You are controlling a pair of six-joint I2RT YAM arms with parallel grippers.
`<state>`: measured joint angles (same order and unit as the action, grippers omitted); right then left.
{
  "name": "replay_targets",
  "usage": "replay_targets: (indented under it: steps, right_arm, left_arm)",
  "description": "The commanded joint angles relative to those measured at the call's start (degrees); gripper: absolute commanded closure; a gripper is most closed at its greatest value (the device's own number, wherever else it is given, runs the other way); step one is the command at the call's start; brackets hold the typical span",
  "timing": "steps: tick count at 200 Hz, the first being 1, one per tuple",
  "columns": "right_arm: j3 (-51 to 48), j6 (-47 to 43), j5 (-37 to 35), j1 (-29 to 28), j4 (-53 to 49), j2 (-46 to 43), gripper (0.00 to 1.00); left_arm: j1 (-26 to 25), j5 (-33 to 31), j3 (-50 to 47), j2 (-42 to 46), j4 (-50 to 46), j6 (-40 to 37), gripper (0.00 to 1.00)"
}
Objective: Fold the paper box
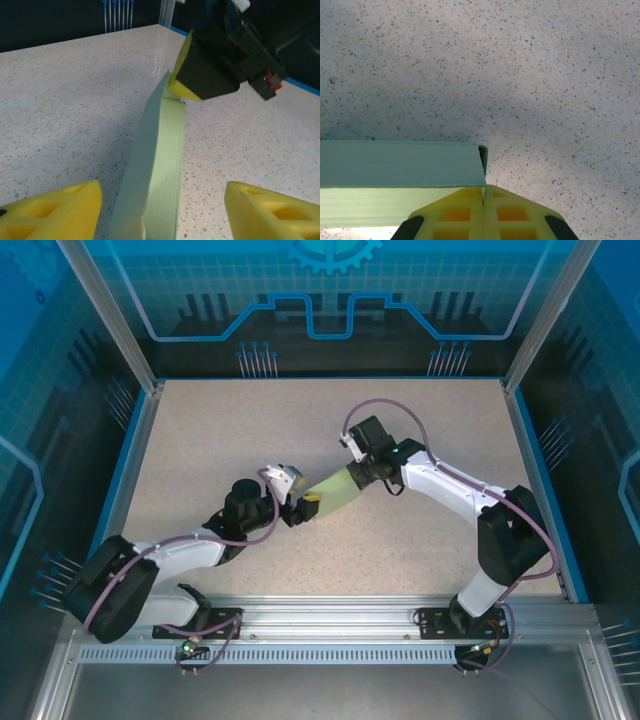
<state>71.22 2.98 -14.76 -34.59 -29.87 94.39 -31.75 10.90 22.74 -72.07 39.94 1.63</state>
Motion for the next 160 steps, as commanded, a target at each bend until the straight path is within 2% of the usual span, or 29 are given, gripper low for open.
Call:
replay_targets:
  steps: [1, 21, 52, 80, 100, 128, 160]
  right_arm:
    - [-0.64, 1.5, -1.43, -1.25, -1.95, -0.57, 0.95]
    - [-0.64, 1.55, -1.45, -1.36, -1.82, -0.31, 0.95]
    - [-0.56, 1.41, -1.33, -1.45, -1.6, 0.0, 0.95]
    - [-0.56, 1.26, -1.4, -1.45, -1.54, 0.01, 0.95]
    - [-0.56, 1.28, -1.49, -1.45, -1.65, -0.17, 0.95]
    - [-0.73, 1.29, -1.61, -1.45, -1.66, -0.37, 0.95]
    - [-0.73, 1.3, -1.45, -1.6, -1.7, -0.3, 0.95]
  left_arm:
    - [-1.05, -4.35, 0.54, 5.23, -9.96, 4.89, 0.35]
    - [-2.68, -8.67, 3.84, 8.16, -20.9, 4.8, 0.36]
    - [-3.22, -10.23, 8.19, 8.73, -31.49, 4.48, 0.46]
    - [-3.17, -10.9, 10.74, 6.95, -35.57, 2.65, 0.55]
    - [-3.15, -10.52, 12.35, 5.58, -37.62, 1.92, 0.58]
    - [-3.2, -9.99, 13.11, 4.33, -38.21, 1.0, 0.61]
    - [-3.15, -10.46, 13.64, 3.87, -38.2, 0.48, 0.71]
